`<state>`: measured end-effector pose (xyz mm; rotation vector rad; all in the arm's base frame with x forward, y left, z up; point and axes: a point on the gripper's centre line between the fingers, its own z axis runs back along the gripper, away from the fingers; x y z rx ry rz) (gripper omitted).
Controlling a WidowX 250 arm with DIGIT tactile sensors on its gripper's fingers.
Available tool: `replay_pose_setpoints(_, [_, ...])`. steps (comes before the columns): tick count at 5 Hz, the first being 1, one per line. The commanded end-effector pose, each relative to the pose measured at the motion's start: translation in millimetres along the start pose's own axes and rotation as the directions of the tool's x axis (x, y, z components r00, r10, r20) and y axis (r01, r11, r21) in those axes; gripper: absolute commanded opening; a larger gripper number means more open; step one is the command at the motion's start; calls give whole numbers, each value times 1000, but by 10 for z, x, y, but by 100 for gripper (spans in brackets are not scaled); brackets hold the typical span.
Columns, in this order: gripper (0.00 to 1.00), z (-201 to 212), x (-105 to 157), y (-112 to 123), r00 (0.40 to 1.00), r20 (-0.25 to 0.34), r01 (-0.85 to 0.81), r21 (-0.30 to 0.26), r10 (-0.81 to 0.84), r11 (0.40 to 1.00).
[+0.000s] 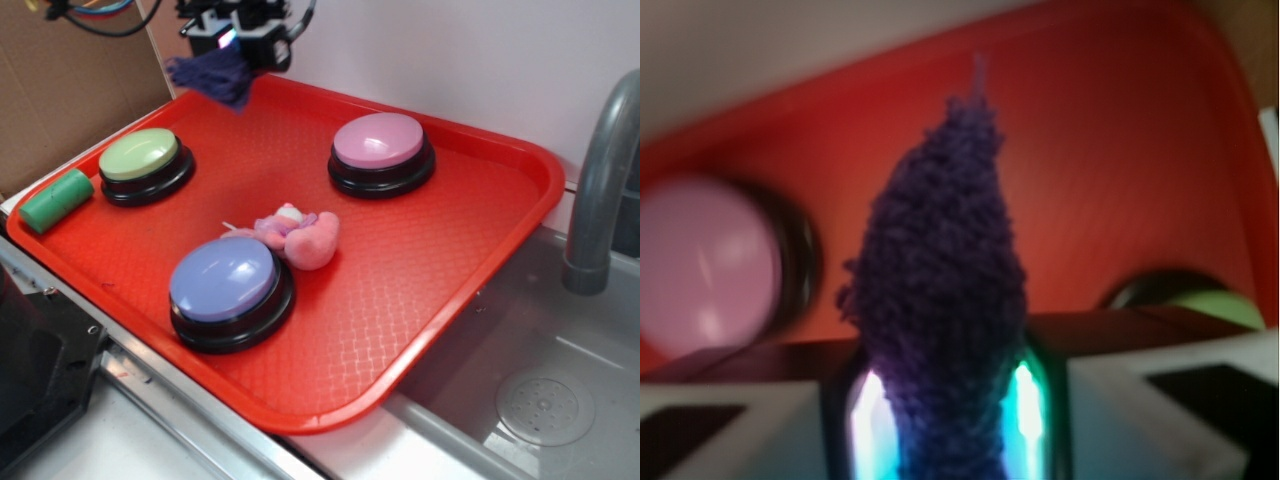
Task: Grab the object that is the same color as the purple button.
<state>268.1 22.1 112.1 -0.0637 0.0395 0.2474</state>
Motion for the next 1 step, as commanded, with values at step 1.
replay_pose_setpoints(1, [0, 92, -254, 28, 984, 60, 166, 18, -166, 986])
